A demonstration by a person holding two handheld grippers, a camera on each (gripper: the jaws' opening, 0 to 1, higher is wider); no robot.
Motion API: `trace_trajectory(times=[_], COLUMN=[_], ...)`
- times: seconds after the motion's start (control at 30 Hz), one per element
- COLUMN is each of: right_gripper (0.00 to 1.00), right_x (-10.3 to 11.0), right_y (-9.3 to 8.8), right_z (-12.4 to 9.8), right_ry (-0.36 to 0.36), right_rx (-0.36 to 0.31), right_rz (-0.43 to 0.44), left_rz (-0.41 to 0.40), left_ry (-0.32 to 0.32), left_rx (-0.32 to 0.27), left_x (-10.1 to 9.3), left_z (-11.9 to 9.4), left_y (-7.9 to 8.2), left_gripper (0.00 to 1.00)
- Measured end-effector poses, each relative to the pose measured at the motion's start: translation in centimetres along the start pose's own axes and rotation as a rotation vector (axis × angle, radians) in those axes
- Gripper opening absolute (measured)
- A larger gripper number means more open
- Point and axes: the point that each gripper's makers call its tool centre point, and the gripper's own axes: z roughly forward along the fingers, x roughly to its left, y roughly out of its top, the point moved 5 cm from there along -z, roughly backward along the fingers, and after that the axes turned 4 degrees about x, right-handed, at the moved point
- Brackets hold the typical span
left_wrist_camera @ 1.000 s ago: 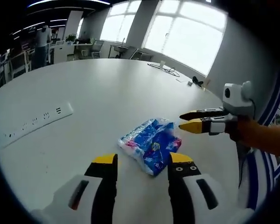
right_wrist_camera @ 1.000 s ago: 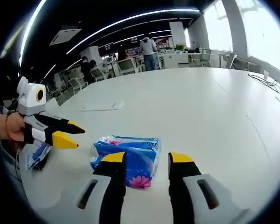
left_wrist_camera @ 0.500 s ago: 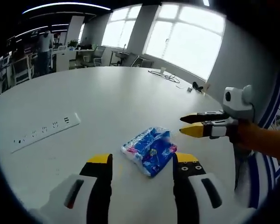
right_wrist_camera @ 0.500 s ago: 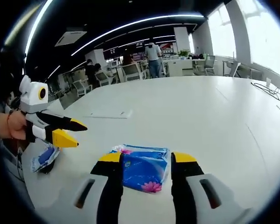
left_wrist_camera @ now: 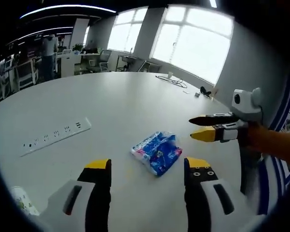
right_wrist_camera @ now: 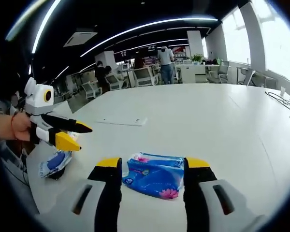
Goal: Arrange the tabletop items into an orderly group along one side of the table until the central work area is clear of visible clutter.
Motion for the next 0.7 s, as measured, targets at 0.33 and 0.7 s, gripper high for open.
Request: trace_trajectory(times=[0.33,0.7], right_gripper=[0.53,0.54], right_x=[2.3,5.3], right_y=[0.8,2.0], right_z=[-0.6,-1.2], right_ry=[0.034,0.083], right_rx=[-0.004,-0.021], right_rz=[-0.019,-0.052], left_rz=[0.005,0.010], left_ry=[0.025,0.062], left_rx=[-0.018,-0.044], left_x=[0.3,1.1], left_z=[-2.8,-6.9], left_y=[0.1,-0.1], left_gripper=[0.63,0.64])
